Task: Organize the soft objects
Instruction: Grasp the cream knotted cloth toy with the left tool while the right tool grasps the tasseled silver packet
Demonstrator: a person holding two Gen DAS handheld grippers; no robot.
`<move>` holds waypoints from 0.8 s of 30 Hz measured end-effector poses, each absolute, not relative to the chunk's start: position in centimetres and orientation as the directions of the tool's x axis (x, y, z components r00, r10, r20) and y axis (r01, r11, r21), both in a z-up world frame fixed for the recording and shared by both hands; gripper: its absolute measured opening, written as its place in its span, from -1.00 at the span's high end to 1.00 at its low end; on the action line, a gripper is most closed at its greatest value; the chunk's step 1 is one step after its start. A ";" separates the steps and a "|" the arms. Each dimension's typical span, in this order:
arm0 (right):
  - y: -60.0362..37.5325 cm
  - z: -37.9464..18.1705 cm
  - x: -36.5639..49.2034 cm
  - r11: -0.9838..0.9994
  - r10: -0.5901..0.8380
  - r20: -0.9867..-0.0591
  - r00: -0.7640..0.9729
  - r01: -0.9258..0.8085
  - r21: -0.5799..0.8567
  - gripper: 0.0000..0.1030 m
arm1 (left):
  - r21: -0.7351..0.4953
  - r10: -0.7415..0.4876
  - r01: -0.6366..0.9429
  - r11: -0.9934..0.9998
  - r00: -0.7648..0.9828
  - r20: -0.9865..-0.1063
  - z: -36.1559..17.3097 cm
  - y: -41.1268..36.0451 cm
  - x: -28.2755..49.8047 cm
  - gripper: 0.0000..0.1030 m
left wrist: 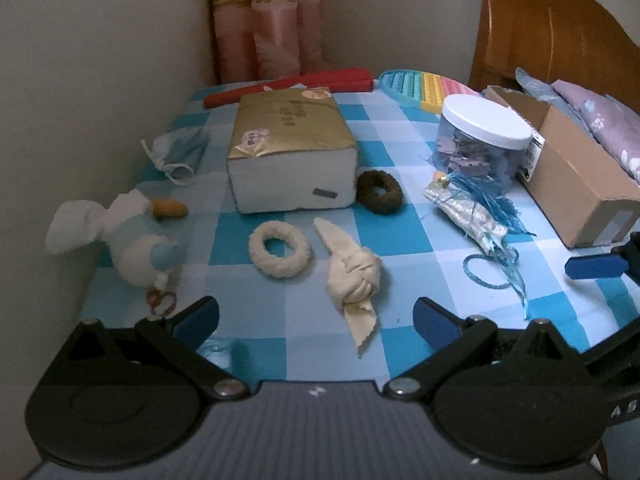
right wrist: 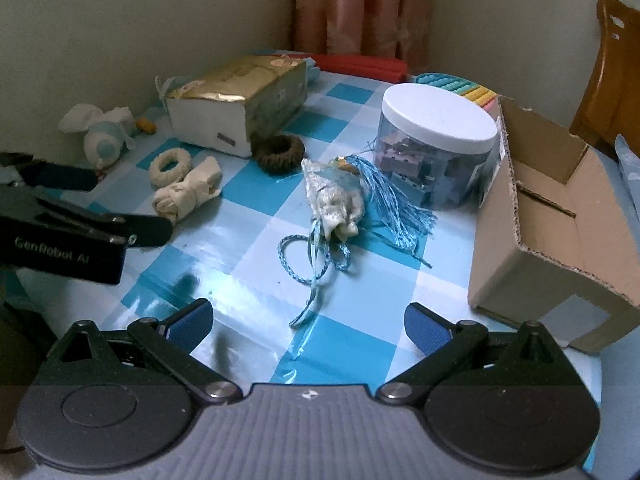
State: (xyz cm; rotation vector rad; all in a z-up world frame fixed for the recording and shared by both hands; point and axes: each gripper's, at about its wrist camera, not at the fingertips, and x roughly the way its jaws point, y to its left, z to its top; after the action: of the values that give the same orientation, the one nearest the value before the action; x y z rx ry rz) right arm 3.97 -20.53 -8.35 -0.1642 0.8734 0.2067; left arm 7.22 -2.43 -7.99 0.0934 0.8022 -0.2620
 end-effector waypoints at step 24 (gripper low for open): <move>-21.3 -9.3 4.2 0.965 0.132 -0.776 0.617 -0.258 -0.040 -1.00 | -0.023 -0.215 0.292 0.956 0.644 -0.734 -9.0 -5.2 9.9 0.38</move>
State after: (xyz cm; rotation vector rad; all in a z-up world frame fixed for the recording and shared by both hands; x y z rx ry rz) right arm 4.20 -21.33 -9.26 -0.1533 0.8786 0.2253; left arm 9.88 -5.22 -8.97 0.1009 0.8220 -0.2891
